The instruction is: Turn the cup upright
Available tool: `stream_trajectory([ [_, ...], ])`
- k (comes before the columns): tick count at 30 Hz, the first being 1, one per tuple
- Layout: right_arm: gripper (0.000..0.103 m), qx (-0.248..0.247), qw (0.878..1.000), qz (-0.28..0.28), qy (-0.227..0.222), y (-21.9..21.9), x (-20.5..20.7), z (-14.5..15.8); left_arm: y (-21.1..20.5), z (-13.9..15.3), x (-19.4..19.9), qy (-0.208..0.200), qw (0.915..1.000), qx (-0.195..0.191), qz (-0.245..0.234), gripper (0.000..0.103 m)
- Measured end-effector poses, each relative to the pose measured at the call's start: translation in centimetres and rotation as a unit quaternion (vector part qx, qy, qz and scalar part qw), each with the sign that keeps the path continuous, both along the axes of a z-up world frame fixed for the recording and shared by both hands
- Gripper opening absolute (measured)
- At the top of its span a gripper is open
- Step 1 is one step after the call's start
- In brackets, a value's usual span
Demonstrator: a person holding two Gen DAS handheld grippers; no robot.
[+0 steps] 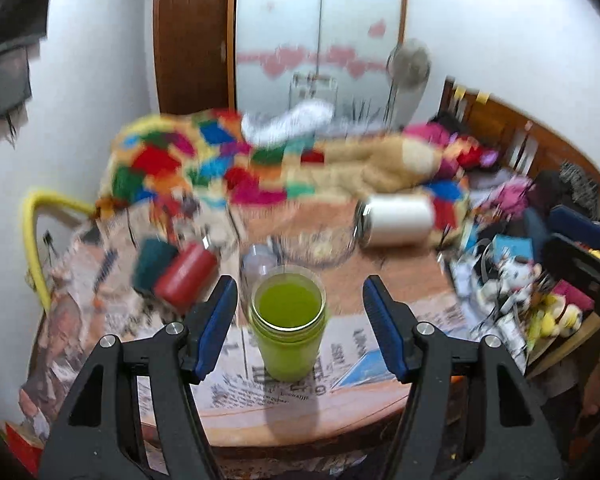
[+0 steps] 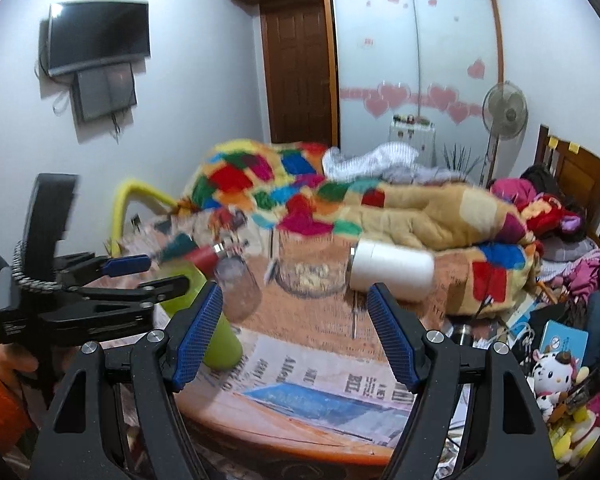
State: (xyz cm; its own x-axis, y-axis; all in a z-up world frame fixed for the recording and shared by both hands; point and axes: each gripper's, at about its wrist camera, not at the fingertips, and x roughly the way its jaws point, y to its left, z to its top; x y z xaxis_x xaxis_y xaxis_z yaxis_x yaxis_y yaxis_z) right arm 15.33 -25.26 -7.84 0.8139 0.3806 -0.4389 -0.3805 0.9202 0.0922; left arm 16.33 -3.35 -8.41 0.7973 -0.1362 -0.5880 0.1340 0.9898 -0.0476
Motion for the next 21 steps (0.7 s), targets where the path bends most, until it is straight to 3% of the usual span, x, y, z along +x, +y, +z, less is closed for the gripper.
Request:
stream_trajectory([
  [6, 0.072, 0.046, 0.996, 0.001, -0.077, -0.6, -4.9, 4.5, 0.7, 7.1, -8.4, -0.125, 0.9921, -0.004, 0.004, 0.070],
  [11, 0.072, 0.068, 0.989, 0.000, -0.128, -0.4, -8.6, 6.6, 1.2, 9.6, -14.2, -0.198, 0.9798, -0.014, 0.020, 0.081],
  [16, 0.076, 0.071, 0.986, -0.001, -0.153, 0.5, -10.8, 6.9, 1.4, 9.9, -17.1, -0.227, 0.9726, -0.020, 0.043, 0.095],
  [21, 0.094, 0.061, 0.985, -0.022, -0.160, 1.2, -11.5, 6.6, 1.3, 9.8, -17.8, -0.241, 0.9681, -0.007, 0.070, 0.103],
])
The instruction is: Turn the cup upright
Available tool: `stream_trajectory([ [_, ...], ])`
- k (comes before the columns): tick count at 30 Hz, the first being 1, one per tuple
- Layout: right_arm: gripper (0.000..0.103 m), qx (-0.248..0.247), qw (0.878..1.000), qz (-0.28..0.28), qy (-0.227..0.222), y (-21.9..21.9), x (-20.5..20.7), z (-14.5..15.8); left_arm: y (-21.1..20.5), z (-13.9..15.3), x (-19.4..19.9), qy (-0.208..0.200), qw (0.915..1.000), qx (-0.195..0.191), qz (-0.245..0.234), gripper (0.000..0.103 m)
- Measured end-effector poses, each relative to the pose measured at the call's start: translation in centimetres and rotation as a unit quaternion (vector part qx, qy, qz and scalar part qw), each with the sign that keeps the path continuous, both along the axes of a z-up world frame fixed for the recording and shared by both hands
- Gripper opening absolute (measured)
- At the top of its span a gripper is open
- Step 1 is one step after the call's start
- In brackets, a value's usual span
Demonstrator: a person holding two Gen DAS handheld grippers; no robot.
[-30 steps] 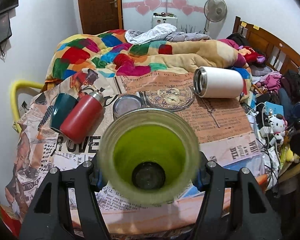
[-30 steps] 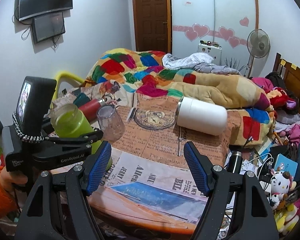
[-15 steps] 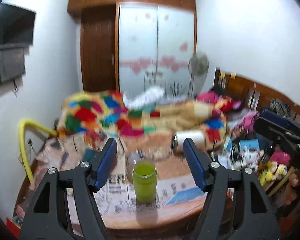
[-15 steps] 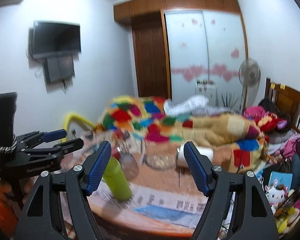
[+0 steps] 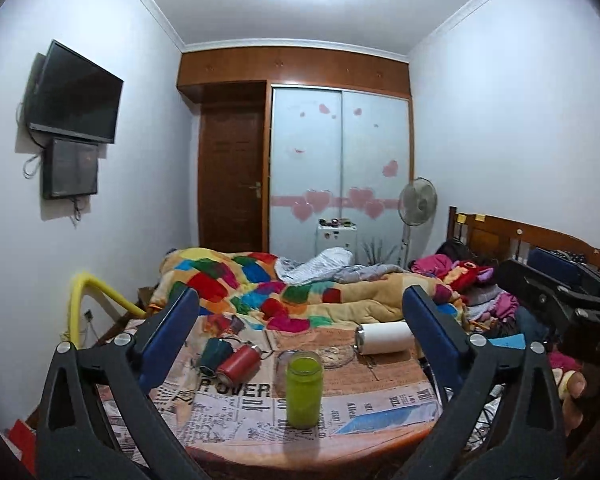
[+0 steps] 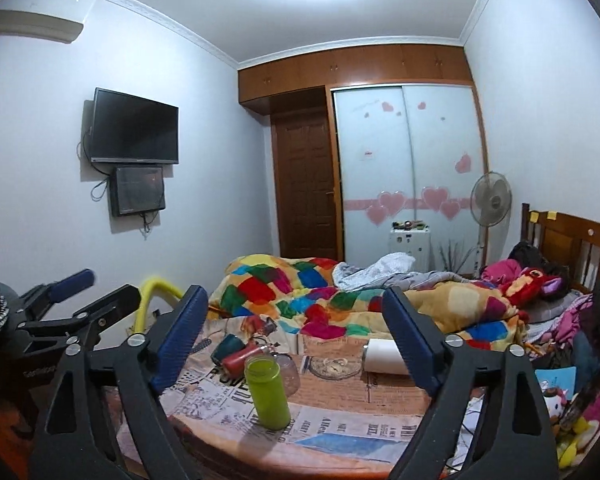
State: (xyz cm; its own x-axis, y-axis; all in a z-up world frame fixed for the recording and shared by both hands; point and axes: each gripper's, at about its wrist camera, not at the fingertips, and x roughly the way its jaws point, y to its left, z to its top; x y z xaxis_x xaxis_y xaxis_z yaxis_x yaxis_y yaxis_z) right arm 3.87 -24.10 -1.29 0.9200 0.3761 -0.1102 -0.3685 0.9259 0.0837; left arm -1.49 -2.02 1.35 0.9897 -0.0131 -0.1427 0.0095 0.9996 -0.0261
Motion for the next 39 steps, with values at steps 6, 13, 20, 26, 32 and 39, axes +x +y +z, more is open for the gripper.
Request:
stream_trajectory([
  [6, 0.103, -0.009, 1.000, -0.015, -0.001, 0.1, -0.3, -0.1, 0.0, -0.3, -0.7, 0.001, 0.9999, -0.003, 0.010, 0.103],
  [13, 0.103, -0.010, 1.000, -0.013, -0.002, -0.3, -0.9, -0.1, 0.0, -0.4, -0.7, 0.003, 0.9999, -0.006, 0.014, 0.103],
  [20, 0.103, -0.014, 1.000, -0.013, -0.002, -0.3, -1.2, -0.3, 0.1, -0.5, -0.6, 0.006, 0.9998, -0.007, 0.016, 0.103],
  [26, 0.103, -0.019, 1.000, -0.011, 0.001, -0.3, -1.0, -0.6, 0.2, -0.7, -0.5, 0.006, 0.9998, -0.007, 0.017, 0.103],
  [32, 0.103, -0.020, 1.000, -0.011, 0.001, -0.3, -1.0, -0.6, 0.3, -0.8, -0.2, 0.007, 0.9998, -0.009, 0.018, 0.103],
  [39, 0.103, -0.021, 1.000, -0.011, 0.001, -0.3, -0.9, -0.6, 0.4, -0.8, -0.2, 0.007, 0.9998, -0.008, 0.018, 0.103],
])
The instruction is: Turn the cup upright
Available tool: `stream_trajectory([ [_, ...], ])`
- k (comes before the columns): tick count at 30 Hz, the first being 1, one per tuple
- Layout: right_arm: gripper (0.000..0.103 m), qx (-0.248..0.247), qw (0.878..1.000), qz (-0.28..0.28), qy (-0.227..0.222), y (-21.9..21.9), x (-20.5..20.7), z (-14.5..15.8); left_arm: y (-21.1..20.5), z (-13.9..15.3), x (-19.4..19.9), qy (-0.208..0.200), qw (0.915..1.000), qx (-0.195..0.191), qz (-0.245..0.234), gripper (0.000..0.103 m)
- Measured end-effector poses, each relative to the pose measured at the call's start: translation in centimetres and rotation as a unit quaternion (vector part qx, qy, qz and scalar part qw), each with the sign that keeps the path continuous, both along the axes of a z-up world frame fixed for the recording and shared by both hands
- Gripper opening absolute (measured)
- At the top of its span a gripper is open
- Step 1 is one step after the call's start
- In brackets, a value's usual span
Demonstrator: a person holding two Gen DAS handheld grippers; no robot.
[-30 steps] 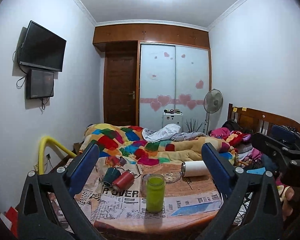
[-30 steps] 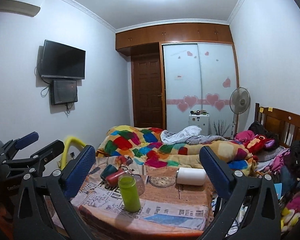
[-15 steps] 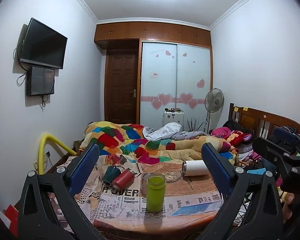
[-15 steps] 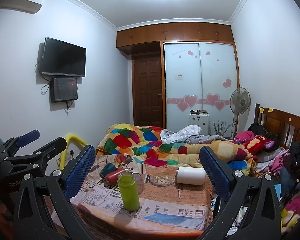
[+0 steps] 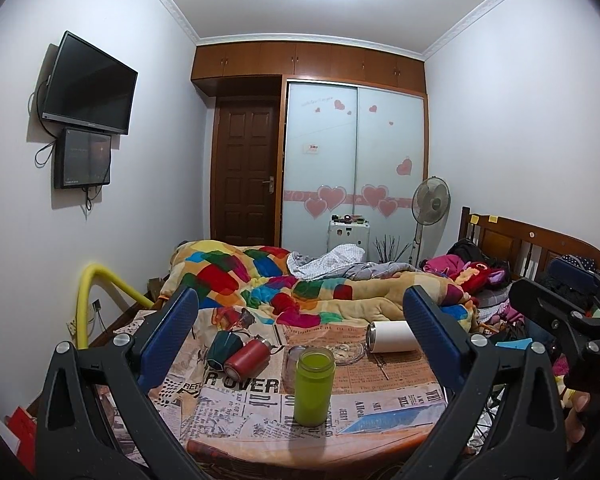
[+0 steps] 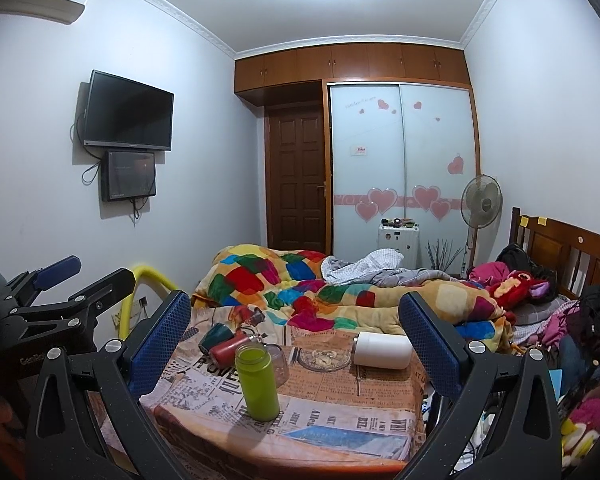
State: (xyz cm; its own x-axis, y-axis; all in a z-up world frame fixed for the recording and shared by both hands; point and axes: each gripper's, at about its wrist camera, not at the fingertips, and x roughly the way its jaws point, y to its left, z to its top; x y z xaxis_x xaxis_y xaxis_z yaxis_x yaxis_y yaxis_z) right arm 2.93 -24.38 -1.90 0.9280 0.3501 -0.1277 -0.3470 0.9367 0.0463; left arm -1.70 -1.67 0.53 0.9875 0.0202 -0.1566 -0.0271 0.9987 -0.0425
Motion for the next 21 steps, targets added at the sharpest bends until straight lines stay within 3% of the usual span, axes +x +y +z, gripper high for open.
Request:
stream_trajectory([
  [21, 0.103, -0.002, 1.000, 0.000, 0.000, 0.06, 0.00, 0.03, -0.69, -0.57, 0.49, 0.001, 1.0000, -0.006, -0.005, 0.103],
])
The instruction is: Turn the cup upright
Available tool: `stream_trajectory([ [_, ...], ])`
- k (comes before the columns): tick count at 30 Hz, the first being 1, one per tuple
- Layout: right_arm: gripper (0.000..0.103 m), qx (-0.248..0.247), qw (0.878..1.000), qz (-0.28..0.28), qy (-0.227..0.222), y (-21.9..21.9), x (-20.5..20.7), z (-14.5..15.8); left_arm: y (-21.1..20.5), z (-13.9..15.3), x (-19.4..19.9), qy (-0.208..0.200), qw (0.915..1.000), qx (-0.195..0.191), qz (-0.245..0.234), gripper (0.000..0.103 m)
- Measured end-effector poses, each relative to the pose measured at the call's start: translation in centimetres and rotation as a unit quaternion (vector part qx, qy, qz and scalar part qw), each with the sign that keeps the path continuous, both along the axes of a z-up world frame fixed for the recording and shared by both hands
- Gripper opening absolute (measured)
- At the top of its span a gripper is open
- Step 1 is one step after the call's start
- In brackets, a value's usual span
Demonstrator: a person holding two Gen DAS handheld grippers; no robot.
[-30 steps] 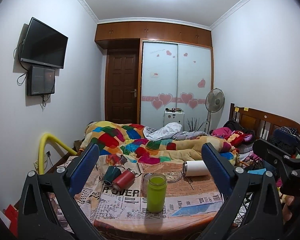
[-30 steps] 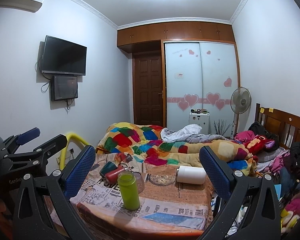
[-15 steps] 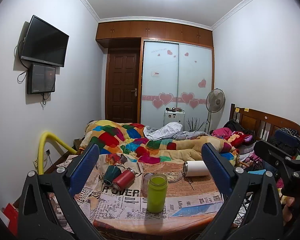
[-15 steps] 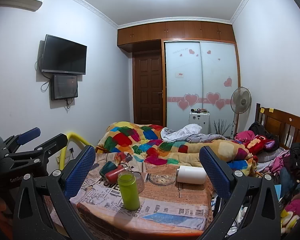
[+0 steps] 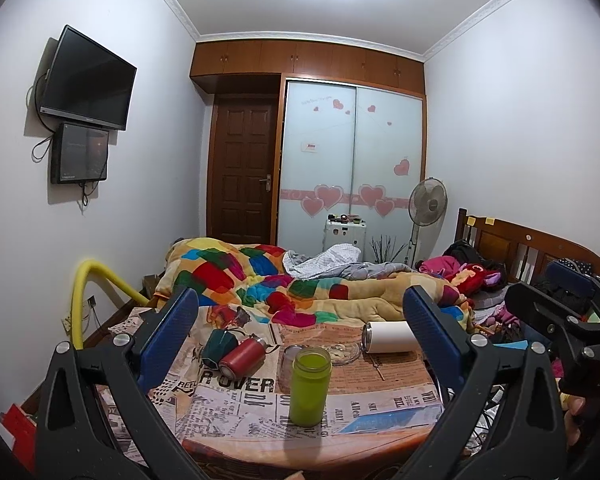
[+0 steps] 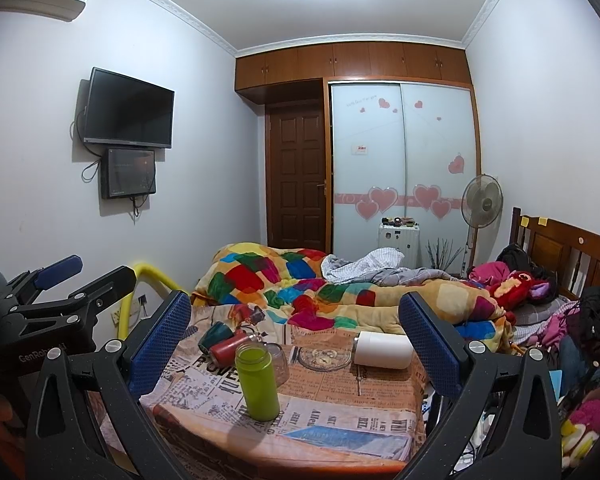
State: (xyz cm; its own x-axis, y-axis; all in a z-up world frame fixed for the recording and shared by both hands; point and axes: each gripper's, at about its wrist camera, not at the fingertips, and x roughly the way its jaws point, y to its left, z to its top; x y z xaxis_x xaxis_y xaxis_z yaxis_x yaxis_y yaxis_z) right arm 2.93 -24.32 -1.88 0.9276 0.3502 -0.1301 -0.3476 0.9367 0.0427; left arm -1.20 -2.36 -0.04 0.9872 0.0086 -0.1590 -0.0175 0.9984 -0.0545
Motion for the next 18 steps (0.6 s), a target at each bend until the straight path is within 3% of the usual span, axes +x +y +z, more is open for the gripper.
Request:
stream_trajectory([
  [18, 0.103, -0.001, 1.000, 0.001, 0.002, 0.03, 0.13, -0.04, -0.62, 0.08, -0.32, 0.000, 1.0000, -0.002, 0.003, 0.103],
])
